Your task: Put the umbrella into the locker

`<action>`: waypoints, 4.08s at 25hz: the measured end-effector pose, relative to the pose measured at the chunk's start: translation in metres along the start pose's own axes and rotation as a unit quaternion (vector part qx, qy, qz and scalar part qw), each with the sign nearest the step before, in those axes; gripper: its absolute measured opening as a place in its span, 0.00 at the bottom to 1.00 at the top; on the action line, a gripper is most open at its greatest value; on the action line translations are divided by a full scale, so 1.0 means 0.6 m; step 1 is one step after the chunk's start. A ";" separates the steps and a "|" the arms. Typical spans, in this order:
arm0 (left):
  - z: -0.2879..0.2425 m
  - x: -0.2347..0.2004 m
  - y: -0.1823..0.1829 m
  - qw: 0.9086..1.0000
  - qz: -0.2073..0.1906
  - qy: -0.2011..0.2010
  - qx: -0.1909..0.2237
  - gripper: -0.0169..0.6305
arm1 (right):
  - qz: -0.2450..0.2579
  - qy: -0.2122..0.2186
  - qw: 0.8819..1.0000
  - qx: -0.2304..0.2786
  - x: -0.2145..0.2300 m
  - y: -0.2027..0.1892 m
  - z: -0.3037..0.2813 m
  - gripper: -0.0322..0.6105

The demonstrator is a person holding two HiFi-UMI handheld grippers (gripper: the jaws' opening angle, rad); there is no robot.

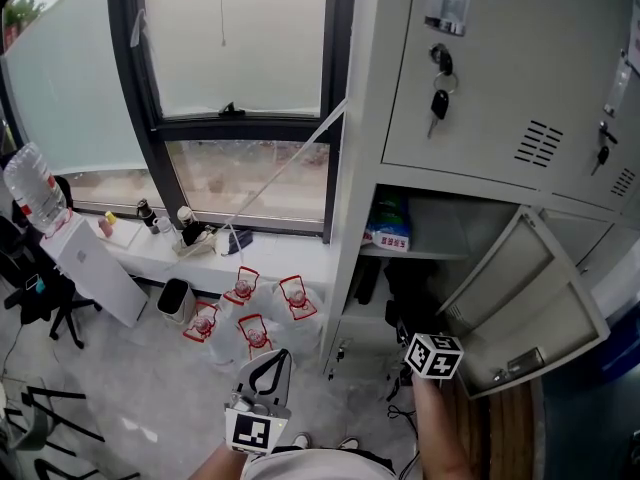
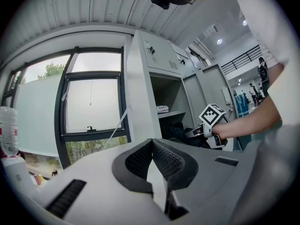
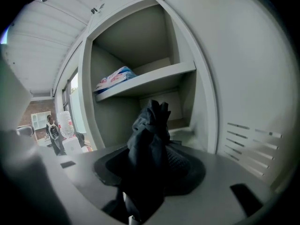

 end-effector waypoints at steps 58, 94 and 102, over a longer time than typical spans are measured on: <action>-0.021 0.000 -0.012 1.000 0.008 -0.007 -0.007 0.06 | 0.133 -0.036 0.990 -0.013 0.021 0.071 -0.090 0.33; 0.007 0.013 -0.045 0.993 0.052 -0.109 0.009 0.06 | 0.123 -0.128 0.983 0.044 0.000 0.048 0.158 0.08; 0.011 0.019 -0.032 0.992 0.049 -0.113 0.021 0.06 | 0.135 -0.124 0.977 0.113 -0.019 0.092 0.223 0.08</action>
Point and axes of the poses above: the fingertips, and each gripper's own axes: z backward along the fingers, x to its right, y out of its top, the point moved 6 cm from there along z, backward along the fingers, and after that the axes turned 7 degrees about x, right-handed, at the moved point
